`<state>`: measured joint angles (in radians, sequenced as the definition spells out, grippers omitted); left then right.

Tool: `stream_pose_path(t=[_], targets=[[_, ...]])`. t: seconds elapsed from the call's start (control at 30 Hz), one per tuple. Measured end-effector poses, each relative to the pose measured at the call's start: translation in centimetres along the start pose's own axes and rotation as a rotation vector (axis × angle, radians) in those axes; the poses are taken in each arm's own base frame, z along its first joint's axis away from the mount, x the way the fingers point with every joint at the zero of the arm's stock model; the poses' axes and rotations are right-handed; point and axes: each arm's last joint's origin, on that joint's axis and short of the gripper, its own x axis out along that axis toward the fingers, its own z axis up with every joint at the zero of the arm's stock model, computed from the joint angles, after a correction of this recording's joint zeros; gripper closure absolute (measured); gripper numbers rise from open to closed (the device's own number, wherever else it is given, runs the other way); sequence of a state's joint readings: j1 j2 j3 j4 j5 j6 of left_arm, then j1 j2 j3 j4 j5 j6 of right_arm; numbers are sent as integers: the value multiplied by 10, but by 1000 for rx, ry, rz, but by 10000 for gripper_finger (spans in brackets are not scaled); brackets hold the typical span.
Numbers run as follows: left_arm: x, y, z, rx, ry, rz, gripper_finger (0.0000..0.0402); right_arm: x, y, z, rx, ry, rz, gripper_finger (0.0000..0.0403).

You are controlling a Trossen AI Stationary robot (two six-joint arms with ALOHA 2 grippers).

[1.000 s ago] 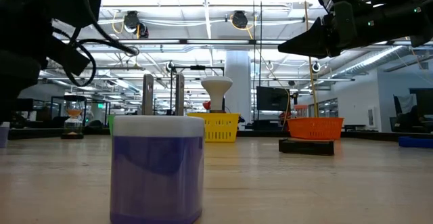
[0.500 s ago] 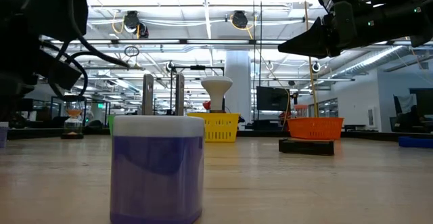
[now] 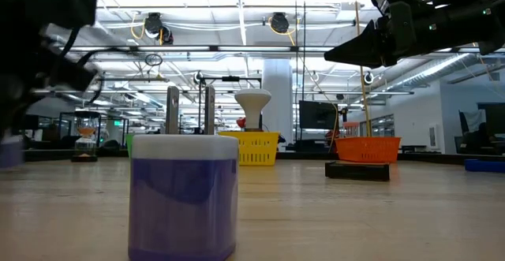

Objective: Pick & Place Office items
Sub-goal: Put the top left purple charger adapter into the yellow bin

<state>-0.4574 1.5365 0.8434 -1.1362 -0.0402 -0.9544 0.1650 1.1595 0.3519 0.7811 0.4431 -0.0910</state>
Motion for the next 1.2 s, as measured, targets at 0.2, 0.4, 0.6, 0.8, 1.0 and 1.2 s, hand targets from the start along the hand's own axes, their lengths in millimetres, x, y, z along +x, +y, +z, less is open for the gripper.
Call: stream_pose_path(t=[0.2, 0.4, 0.6, 0.8, 1.0, 1.2], targets=[[-43, -3, 32, 40, -192, -58, 252, 0, 0, 0, 0, 0, 0, 399], [-71, -4, 86, 111, -365, -98, 257, 0, 0, 0, 0, 0, 0, 399], [-74, -18, 154, 277, -459, -71, 257, 0, 0, 0, -2, 4, 0, 399], [-65, -29, 209, 393, -473, -30, 257, 0, 0, -1, -3, 6, 1, 399], [-46, -31, 232, 415, -433, -14, 249, 0, 0, -1, -3, 6, 1, 399], [-36, -31, 237, 414, -405, -28, 246, 0, 0, -1, -3, 7, 1, 399]])
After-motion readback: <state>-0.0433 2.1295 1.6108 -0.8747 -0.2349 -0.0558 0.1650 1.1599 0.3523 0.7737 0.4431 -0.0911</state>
